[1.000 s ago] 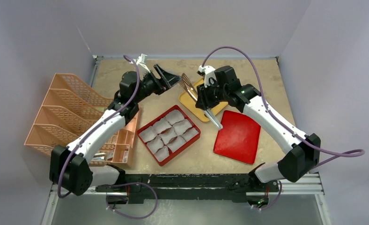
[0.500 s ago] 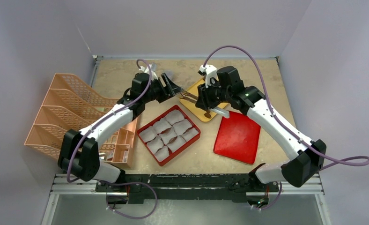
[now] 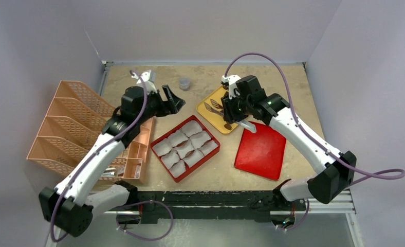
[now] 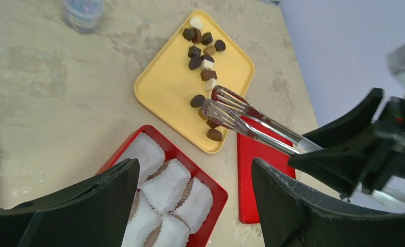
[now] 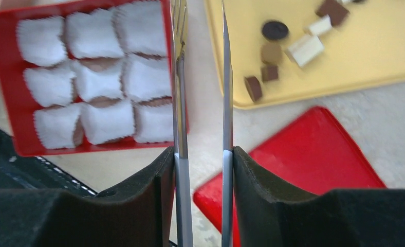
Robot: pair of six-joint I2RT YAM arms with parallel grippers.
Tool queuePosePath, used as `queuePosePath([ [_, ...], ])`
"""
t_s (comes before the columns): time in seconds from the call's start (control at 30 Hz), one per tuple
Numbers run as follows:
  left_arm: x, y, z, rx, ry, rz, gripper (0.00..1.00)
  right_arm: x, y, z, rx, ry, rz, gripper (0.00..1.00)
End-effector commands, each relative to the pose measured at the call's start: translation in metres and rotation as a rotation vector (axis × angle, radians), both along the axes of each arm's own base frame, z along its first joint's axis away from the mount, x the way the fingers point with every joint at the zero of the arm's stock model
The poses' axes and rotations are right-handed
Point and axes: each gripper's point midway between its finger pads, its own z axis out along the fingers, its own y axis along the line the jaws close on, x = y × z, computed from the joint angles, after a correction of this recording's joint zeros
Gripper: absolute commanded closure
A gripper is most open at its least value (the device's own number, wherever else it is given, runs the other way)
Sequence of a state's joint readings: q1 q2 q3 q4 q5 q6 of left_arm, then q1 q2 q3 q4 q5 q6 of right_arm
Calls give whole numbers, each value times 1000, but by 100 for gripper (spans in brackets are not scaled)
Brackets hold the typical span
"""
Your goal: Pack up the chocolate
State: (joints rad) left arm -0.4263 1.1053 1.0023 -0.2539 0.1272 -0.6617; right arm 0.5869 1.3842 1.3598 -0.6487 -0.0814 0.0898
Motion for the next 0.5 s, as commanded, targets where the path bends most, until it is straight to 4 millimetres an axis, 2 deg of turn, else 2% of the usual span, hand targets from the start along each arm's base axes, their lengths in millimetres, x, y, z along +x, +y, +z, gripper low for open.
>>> queuePosePath([
  [0.0, -23, 36, 8, 124, -99, 52, 20, 6, -32, 2, -131, -12, -122, 56],
  [0.13, -41, 62, -8, 188, -137, 116, 20, 7, -48, -11, -197, 2, -169, 55],
  [0.23, -47, 77, -15, 241, -144, 158, 20, 12, -56, -23, -195, 45, -201, 56],
  [0.47, -47, 85, -27, 284, -126, 182, 20, 16, -50, -34, -161, 103, -190, 57],
])
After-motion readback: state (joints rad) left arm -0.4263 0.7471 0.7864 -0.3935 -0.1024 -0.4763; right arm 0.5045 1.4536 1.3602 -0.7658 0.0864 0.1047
